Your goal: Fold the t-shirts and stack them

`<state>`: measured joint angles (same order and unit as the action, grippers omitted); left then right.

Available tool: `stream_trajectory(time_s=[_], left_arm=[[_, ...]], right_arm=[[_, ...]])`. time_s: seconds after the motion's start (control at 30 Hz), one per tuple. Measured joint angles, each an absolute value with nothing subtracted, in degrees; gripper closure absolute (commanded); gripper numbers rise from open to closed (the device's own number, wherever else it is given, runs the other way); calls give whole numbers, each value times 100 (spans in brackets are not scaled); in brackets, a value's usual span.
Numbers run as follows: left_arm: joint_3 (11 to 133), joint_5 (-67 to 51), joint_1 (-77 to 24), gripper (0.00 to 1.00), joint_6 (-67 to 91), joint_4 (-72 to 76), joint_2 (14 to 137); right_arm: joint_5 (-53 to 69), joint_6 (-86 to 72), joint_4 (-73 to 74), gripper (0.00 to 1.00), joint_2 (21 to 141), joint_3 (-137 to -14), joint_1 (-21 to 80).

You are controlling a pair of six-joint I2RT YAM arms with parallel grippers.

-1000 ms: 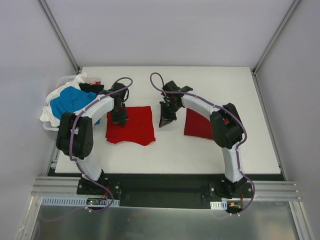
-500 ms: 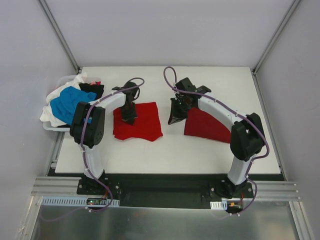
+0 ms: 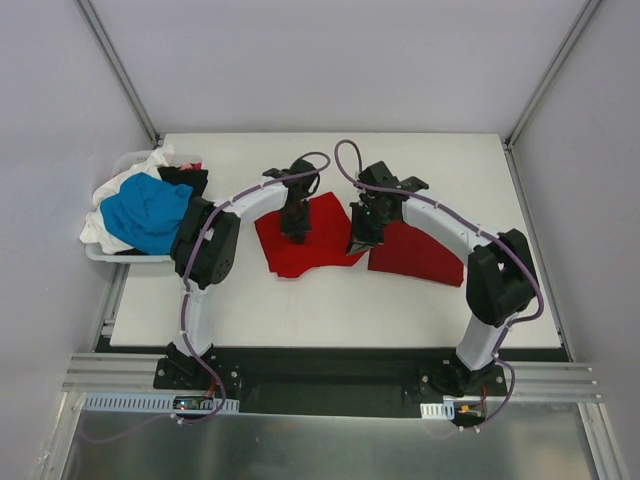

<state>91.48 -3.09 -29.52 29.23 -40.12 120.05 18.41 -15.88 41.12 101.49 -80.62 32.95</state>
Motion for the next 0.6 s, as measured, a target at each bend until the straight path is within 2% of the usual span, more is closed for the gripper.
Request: stream_trajectory(time_s=[0.47,0.6], left_arm=[[9008,-364,-2193,100,2921,-4185,11981],[9317,-257,-1925,100,2888,-4547,12130]], right_arm=[[1747,-1428,4163,99,10431,-8291,2928],[1791,-1428,4156,99,10481,-8294,2936]])
